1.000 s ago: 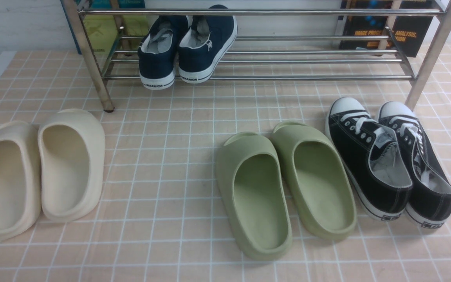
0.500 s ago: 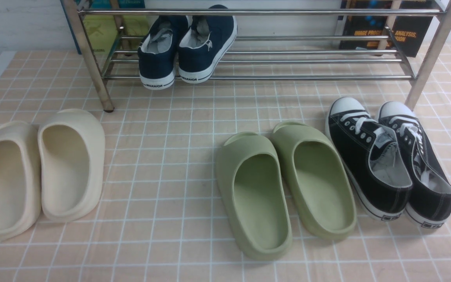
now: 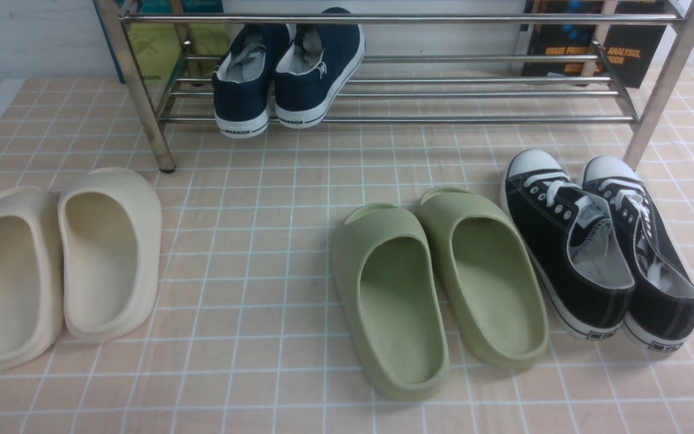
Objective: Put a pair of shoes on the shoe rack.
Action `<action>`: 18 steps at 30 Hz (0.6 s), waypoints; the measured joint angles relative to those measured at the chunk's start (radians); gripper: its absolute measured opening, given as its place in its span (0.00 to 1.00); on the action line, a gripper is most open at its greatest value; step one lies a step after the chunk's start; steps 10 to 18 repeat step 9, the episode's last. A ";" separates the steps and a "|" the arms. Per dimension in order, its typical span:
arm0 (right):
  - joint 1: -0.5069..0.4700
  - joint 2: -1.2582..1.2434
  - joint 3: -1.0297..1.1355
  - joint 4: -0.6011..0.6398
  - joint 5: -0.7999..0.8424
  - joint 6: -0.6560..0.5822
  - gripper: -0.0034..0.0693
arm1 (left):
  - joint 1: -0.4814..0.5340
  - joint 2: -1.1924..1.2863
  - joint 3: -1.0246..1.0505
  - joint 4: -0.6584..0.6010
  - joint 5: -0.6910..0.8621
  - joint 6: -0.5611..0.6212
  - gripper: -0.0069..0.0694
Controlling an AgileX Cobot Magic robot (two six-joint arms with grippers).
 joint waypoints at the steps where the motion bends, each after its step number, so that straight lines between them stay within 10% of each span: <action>1: 0.000 0.000 0.000 0.000 0.000 0.000 0.38 | 0.000 0.000 0.000 0.000 0.000 0.000 0.17; 18: 0.000 0.000 0.000 0.000 0.000 0.000 0.38 | 0.000 0.000 0.000 0.000 0.000 0.000 0.18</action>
